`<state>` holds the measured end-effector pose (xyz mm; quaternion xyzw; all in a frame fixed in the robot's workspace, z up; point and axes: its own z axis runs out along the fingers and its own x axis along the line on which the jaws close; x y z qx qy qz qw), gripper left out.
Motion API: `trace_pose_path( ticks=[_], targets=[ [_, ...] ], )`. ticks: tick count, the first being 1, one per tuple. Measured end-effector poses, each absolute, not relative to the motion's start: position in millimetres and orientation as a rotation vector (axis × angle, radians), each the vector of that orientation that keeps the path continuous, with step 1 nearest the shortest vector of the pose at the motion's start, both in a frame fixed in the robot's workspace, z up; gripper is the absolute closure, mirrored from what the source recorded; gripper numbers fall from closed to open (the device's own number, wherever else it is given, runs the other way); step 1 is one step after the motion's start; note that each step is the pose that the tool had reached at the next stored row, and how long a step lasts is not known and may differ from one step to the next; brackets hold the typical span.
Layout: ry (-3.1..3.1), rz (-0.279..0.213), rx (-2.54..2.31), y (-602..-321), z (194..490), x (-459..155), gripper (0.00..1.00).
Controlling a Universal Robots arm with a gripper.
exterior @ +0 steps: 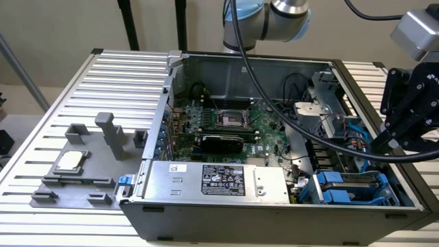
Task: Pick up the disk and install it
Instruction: 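Insert the first disk wire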
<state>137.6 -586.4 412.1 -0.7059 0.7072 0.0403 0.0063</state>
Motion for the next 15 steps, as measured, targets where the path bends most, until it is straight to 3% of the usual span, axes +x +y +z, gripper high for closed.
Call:
trace_pose_path(
  ticks=[15],
  targets=[
    [2.212,0.126,-2.209,-573.5,391.9,147.0,0.87]
  ],
)
